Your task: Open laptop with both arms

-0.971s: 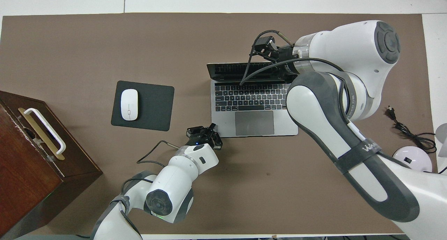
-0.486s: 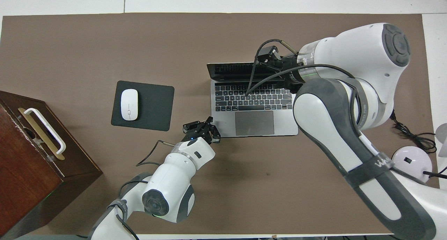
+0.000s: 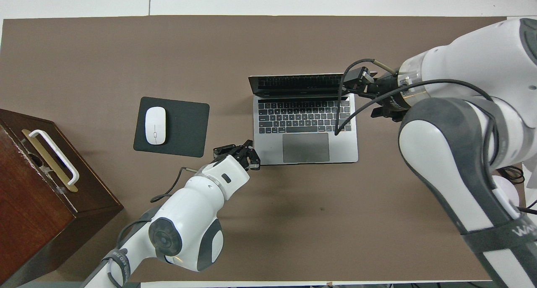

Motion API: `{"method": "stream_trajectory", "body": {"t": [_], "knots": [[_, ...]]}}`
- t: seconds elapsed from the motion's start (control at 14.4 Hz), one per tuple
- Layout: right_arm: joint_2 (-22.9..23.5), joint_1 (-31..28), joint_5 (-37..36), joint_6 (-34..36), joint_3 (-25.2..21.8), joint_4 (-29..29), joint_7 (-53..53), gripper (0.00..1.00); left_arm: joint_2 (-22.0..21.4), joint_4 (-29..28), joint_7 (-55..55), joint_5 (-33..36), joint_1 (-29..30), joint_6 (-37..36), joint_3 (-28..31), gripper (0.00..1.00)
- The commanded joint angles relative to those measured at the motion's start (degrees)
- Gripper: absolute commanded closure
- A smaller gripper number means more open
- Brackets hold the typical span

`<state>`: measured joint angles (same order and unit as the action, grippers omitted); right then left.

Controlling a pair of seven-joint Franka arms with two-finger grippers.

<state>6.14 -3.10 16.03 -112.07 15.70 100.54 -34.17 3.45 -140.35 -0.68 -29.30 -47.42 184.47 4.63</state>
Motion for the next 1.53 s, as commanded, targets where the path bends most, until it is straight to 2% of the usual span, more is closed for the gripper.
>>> {"method": "stream_trajectory", "body": {"t": [0.0, 0.14, 0.35, 0.49, 0.62, 0.76, 1.04, 1.18, 1.46], "knots": [[-3.9, -3.1, -3.4, 4.6, 0.5, 1.9, 7.4, 0.0, -4.8, 0.0, -1.0, -1.0, 3.0, -6.3, -0.1, 1.0], [-5.9, -4.5, -6.3, 8.4, 0.4, 1.7, 13.0, 0.0, -6.1, 2.1, -1.1, -0.5, 5.2, -11.9, -0.1, 1.0], [-8.1, -4.6, -9.4, 11.7, -2.3, 1.6, 23.3, 0.0, -9.2, 6.0, -1.3, 0.8, 9.5, -22.4, -0.1, 1.0], [-8.9, -4.6, -11.9, 12.5, -4.2, 1.5, 30.5, 0.0, -11.4, 10.8, -1.3, 5.0, 14.6, -34.1, -0.1, 1.0], [-9.1, -4.7, -14.4, 13.2, -5.6, 1.4, 36.0, 0.0, -11.7, 17.7, -1.3, 8.0, 18.8, -46.4, -0.1, 1.0], [-9.1, -4.7, -15.2, 13.2, -7.4, 1.3, 40.1, 0.0, -12.5, 21.9, -1.3, 10.2, 21.5, -54.2, -0.1, 1.0], [-9.5, -4.8, -19.4, 11.4, -9.0, 1.0, 41.5, 0.0, -16.5, 25.8, -1.4, 20.2, 25.9, -67.4, -0.1, 1.0], [-9.5, -5.1, -19.7, 9.8, -10.1, 1.1, 41.7, 0.0, -16.7, 29.4, -3.3, 24.8, 28.2, -74.3, -0.1, 1.0], [-9.6, -5.1, -19.0, 9.1, -10.1, 1.5, 41.0, 0.0, -16.4, 34.9, -7.8, 25.3, 36.2, -82.5, -0.1, 1.0]]}}
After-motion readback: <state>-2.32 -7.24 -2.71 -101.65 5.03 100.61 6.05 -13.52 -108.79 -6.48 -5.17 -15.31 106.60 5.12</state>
